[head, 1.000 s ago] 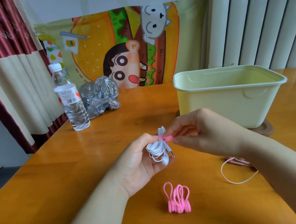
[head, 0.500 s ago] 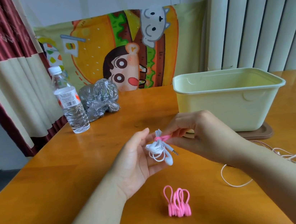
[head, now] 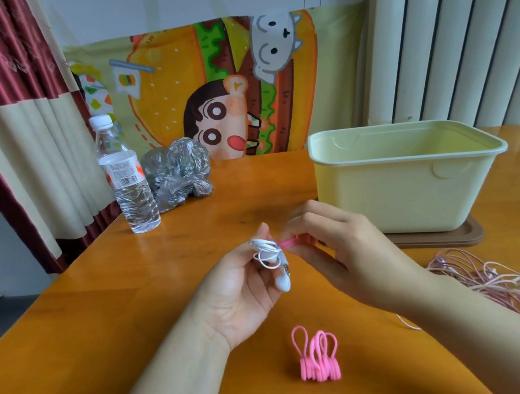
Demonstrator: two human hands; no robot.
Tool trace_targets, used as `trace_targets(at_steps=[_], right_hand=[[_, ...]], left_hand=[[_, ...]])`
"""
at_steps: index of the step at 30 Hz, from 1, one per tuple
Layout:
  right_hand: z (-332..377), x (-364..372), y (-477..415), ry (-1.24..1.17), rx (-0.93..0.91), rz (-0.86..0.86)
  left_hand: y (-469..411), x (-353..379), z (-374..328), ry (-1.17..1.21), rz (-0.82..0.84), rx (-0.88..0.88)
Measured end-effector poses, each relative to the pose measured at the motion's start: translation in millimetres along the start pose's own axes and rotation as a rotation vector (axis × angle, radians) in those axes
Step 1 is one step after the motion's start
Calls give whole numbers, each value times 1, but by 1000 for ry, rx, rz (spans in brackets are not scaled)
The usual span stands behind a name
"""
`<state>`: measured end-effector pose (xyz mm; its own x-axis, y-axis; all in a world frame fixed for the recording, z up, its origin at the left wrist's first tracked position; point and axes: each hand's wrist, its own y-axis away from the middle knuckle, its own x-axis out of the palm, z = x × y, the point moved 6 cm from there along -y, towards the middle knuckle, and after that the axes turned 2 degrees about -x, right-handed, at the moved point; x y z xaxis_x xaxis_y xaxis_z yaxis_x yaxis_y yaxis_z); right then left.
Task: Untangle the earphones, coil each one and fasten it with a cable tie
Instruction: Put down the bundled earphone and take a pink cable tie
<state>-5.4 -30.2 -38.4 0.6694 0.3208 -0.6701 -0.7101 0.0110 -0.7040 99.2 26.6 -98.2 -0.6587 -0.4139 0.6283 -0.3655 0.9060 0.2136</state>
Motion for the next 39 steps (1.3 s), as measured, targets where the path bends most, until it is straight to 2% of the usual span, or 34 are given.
trace_targets(at_steps=[2,7,10,13,18,26,29,35,39], right_hand=[[-7,1,0,-65,56,5],[-41,10,12,-653,616,51],[-44,10,14,-821,743,77],[-35,10,10,-680,652,142],[-31,6,8,-480,550,124],[-17,3,3,-209,353,96],[-14,5,3,-216,329,120],[-17,3,4,-345,397,132],[-19,3,4,-386,431,140]], left_hand=[[0,-2,-8,-168,-13,90],[5,-2,-19,-493,-71,321],[5,1,-17,-570,-64,346],[6,6,-13,-675,-34,345],[6,8,-10,-767,-30,358],[3,4,-11,-695,-51,385],[4,3,-13,-658,-62,385],[6,6,-14,-681,-52,396],[6,5,-11,-600,-43,357]])
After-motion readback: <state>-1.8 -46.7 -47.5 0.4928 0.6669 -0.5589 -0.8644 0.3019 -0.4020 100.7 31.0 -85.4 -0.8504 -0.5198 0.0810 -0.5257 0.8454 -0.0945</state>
